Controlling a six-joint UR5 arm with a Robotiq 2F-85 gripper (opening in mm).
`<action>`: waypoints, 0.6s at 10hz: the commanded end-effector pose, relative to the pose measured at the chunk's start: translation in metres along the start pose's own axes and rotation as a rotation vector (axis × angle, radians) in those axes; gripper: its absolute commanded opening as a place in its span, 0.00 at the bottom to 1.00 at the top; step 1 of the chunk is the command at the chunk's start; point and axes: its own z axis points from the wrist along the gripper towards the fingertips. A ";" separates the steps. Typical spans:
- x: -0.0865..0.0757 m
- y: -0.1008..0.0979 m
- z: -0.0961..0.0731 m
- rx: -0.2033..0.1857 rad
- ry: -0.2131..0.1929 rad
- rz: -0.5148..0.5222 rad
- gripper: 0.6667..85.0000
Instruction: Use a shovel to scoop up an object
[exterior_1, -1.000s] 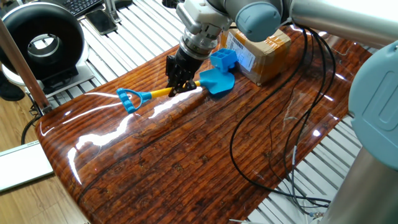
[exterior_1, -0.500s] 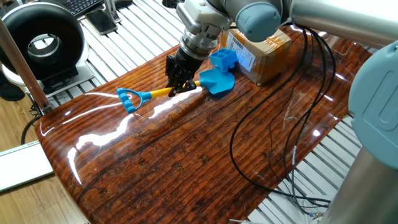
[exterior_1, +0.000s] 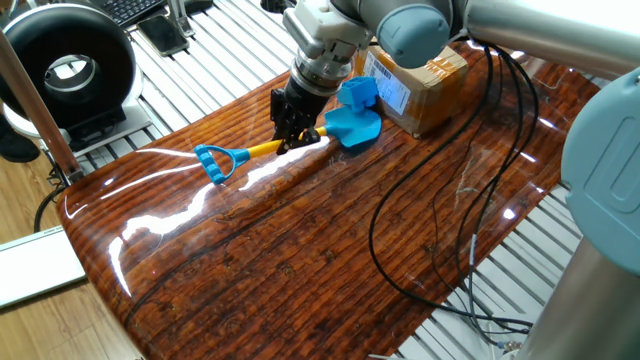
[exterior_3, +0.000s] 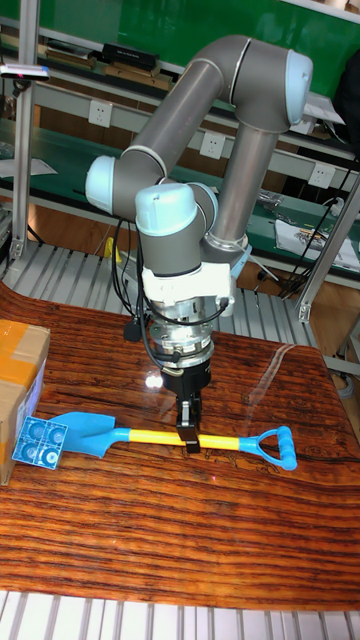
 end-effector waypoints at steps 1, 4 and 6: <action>-0.002 -0.002 -0.002 0.004 -0.013 0.009 0.01; -0.001 -0.003 -0.002 0.008 -0.007 0.003 0.01; -0.004 -0.002 -0.002 0.005 -0.019 0.002 0.01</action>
